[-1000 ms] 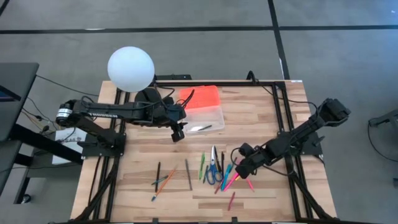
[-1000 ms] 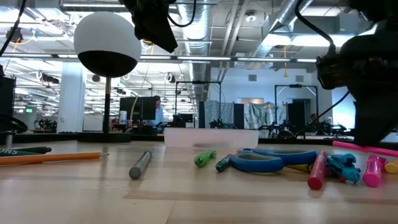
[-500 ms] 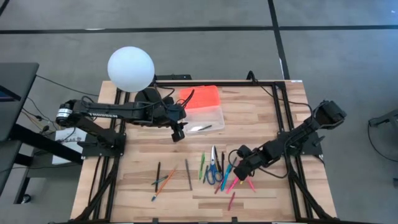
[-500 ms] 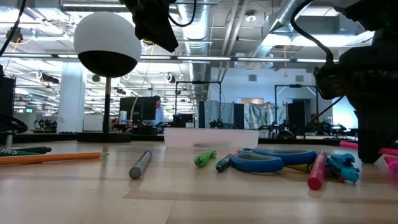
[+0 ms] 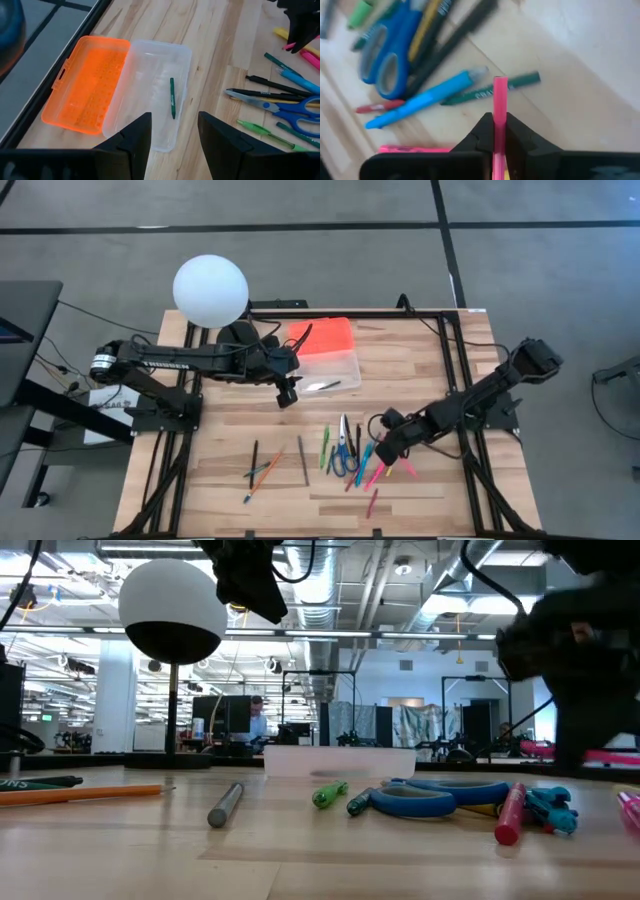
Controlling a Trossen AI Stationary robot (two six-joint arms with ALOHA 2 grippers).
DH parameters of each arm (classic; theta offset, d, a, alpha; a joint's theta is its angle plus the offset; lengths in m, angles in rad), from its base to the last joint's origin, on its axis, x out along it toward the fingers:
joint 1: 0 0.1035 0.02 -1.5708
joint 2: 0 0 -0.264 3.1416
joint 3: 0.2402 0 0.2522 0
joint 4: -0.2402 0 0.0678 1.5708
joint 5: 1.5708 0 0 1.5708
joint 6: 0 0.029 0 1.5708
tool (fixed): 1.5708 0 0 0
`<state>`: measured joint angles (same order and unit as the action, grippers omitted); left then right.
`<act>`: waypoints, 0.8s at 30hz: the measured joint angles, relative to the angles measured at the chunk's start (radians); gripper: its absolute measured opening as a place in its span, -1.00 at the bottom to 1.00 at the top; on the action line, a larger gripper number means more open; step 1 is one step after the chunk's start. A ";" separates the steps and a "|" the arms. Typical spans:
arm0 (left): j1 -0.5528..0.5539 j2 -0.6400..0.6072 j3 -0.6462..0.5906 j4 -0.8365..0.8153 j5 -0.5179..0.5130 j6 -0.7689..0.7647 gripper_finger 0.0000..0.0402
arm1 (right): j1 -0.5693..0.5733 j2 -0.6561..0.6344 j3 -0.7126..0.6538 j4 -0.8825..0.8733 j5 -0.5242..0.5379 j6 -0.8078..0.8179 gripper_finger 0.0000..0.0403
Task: Pick & place school supplies into a supply box
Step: Put the right pink pencil into the supply box
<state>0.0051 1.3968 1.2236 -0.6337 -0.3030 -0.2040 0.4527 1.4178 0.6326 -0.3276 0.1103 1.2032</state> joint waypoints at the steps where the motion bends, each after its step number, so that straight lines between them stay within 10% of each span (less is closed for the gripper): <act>1: 0.000 0.000 0.000 0.000 0.000 -0.001 -0.22 | -0.009 -0.010 0.010 -0.014 0.001 -0.020 -0.93; 12: 0.000 0.000 0.000 -0.043 -0.010 -0.098 -0.22 | -0.269 -0.059 0.191 -0.106 0.027 -0.489 -0.95; 24: -0.127 -0.004 0.000 -0.257 -0.254 -0.387 -0.22 | -0.660 -0.039 0.365 -0.007 -0.025 -1.029 -0.97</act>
<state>-0.1216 1.3926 1.2236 -0.8904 -0.5573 -0.5908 -0.2071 1.3788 0.9972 -0.3343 0.0848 0.1742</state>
